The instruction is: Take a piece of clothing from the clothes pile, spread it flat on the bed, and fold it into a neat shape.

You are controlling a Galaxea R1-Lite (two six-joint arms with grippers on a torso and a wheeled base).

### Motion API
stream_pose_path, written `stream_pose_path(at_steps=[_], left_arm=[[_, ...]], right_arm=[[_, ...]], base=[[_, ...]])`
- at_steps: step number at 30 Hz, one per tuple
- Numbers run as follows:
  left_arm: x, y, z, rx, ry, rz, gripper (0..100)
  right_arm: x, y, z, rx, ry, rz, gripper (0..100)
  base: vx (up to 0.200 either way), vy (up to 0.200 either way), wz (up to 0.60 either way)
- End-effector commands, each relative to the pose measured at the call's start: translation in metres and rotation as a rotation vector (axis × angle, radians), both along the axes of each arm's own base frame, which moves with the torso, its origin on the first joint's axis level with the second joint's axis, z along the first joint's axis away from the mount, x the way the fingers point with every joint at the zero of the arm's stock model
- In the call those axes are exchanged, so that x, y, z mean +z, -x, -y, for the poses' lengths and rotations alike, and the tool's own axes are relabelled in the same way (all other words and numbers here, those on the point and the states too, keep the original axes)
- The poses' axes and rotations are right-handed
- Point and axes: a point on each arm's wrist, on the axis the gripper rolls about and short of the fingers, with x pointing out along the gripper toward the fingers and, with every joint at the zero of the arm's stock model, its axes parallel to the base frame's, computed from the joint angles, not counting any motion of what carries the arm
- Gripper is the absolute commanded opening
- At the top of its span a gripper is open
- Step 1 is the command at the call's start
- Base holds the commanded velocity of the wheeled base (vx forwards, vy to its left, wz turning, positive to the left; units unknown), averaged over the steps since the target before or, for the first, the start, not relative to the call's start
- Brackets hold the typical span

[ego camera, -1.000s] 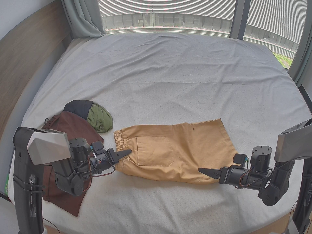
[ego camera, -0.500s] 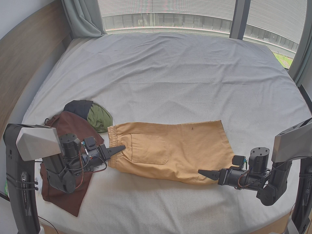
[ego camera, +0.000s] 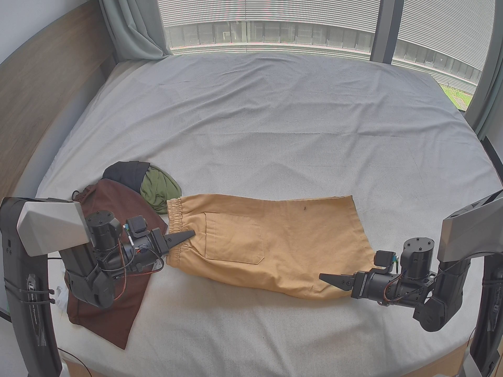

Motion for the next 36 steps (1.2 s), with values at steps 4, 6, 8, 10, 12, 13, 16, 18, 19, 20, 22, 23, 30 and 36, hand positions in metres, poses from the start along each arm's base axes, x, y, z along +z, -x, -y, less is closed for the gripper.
stream_pose_path(at_steps=[4, 6, 8, 10, 12, 13, 16, 18, 19, 20, 22, 23, 30, 36], left_arm=[[0.012, 0.003, -0.017, 0.011, -0.006, 0.04, 0], [0.015, 0.005, -0.025, 0.008, -0.002, 0.043, 0], [0.018, 0.005, -0.034, 0.009, 0.002, 0.05, 0], [0.019, 0.005, -0.043, 0.014, 0.006, 0.049, 0], [0.02, 0.005, -0.049, 0.01, 0.01, 0.051, 0], [0.02, 0.005, -0.052, 0.007, 0.011, 0.051, 0], [0.02, 0.006, -0.059, 0.006, 0.015, 0.05, 0], [0.02, 0.005, -0.062, 0.013, 0.016, 0.052, 0], [0.021, 0.005, -0.063, 0.016, 0.016, 0.055, 0], [0.021, 0.005, -0.065, 0.023, 0.017, 0.054, 0], [0.02, 0.005, -0.066, 0.024, 0.017, 0.052, 0], [0.02, 0.005, -0.066, 0.026, 0.017, 0.052, 0], [0.02, 0.006, -0.063, 0.013, 0.011, 0.056, 0], [0.028, 0.008, -0.053, -0.011, 0.008, 0.077, 0]], right_arm=[[0.0, 0.0, 0.0, 0.0, 0.0, 0.0, 100], [0.0, 0.0, 0.0, 0.0, 0.0, 0.0, 100], [0.0, 0.0, 0.0, 0.0, 0.0, 0.0, 100], [0.0, 0.0, 0.0, 0.0, 0.0, 0.0, 100], [0.0, 0.0, 0.0, 0.0, 0.0, 0.0, 100], [0.0, 0.0, 0.0, 0.0, 0.0, 0.0, 100], [0.0, 0.0, 0.0, 0.0, 0.0, 0.0, 100], [0.0, 0.0, 0.0, 0.0, -0.001, 0.001, 100], [0.0, 0.0, 0.0, 0.0, -0.001, 0.001, 100], [0.0, 0.0, 0.0, 0.0, -0.001, 0.001, 100], [0.0, 0.0, 0.0, 0.0, 0.0, 0.0, 100], [0.0, 0.0, 0.0, 0.0, 0.0, 0.0, 100], [0.0, 0.0, 0.0, 0.002, 0.0, 0.0, 100], [-0.001, 0.001, -0.001, 0.006, 0.001, -0.001, 100]], base=[[0.0, 0.0, 0.0], [0.0, 0.0, 0.0], [0.0, 0.0, 0.0], [0.0, 0.0, 0.0], [0.0, 0.0, 0.0], [0.0, 0.0, 0.0], [0.0, 0.0, 0.0], [0.0, 0.0, 0.0], [0.0, 0.0, 0.0], [0.0, 0.0, 0.0], [0.0, 0.0, 0.0], [0.0, 0.0, 0.0], [0.0, 0.0, 0.0], [0.0, 0.0, 0.0]])
